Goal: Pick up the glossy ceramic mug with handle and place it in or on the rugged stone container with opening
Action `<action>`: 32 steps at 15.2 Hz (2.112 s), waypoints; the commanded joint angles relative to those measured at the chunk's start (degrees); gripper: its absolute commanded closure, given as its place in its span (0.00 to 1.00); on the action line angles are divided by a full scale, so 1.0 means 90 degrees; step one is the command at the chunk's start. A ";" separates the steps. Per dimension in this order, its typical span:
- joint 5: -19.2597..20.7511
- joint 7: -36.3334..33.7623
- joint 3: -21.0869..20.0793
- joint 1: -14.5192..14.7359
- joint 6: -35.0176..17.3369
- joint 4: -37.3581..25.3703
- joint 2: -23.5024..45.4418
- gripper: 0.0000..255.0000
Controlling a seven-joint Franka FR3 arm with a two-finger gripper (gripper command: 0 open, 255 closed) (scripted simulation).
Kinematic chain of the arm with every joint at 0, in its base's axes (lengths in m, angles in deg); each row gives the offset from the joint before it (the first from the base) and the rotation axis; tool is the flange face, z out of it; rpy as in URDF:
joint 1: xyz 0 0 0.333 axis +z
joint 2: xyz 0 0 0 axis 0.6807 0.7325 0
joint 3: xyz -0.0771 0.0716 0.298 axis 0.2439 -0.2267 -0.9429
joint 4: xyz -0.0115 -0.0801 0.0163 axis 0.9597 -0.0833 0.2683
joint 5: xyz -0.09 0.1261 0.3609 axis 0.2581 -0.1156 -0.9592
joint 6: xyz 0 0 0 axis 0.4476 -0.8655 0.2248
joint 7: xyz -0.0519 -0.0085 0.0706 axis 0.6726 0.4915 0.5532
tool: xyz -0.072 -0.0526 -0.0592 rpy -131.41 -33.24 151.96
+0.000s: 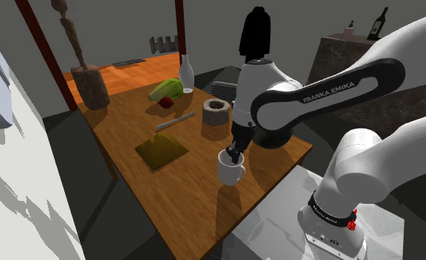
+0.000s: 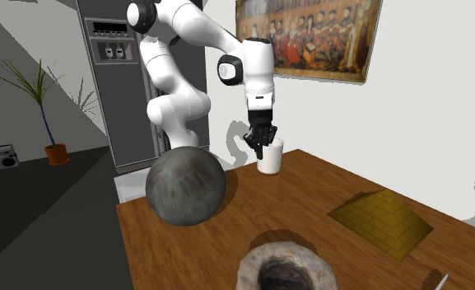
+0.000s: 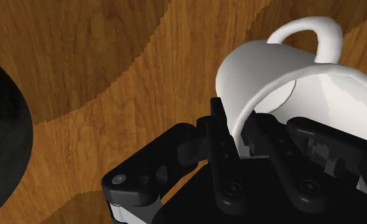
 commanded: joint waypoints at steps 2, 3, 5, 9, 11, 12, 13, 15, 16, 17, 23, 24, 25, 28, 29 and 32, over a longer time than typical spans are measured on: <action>0.0050 -0.0025 0.0036 -0.0018 0.0349 -0.0195 -0.0153 1.00; 0.0064 -0.0031 0.0049 -0.0023 0.0456 -0.0255 -0.0201 1.00; 0.0093 -0.0044 0.0074 -0.0033 0.0668 -0.0379 -0.0290 1.00; 0.0149 -0.0068 0.0123 -0.0053 0.1076 -0.0641 -0.0436 1.00; 0.0176 -0.0080 0.0147 -0.0063 0.1272 -0.0780 -0.0495 1.00; 0.0189 -0.0086 0.0159 -0.0068 0.1369 -0.0851 -0.0520 1.00; 0.0201 -0.0092 0.0171 -0.0073 0.1464 -0.0923 -0.0544 1.00; 0.0226 -0.0103 0.0193 -0.0083 0.1652 -0.1071 -0.0585 1.00; 0.0238 -0.0109 0.0204 -0.0087 0.1745 -0.1146 -0.0602 1.00; 0.0250 -0.0114 0.0215 -0.0092 0.1837 -0.1222 -0.0618 1.00; 0.0317 -0.0148 0.0277 -0.0119 0.2369 -0.1702 -0.0671 1.00; 0.0327 -0.0153 0.0287 -0.0123 0.2455 -0.1786 -0.0673 1.00; 0.0337 -0.0159 0.0297 -0.0128 0.2540 -0.1870 -0.0675 1.00; 0.0506 0.0097 0.0512 -0.0280 0.2485 -0.2097 -0.0366 1.00; 0.0582 0.0223 0.0615 -0.0350 0.2442 -0.2204 -0.0204 1.00; 0.0782 0.0586 0.0907 -0.0543 0.2330 -0.2567 0.0303 1.00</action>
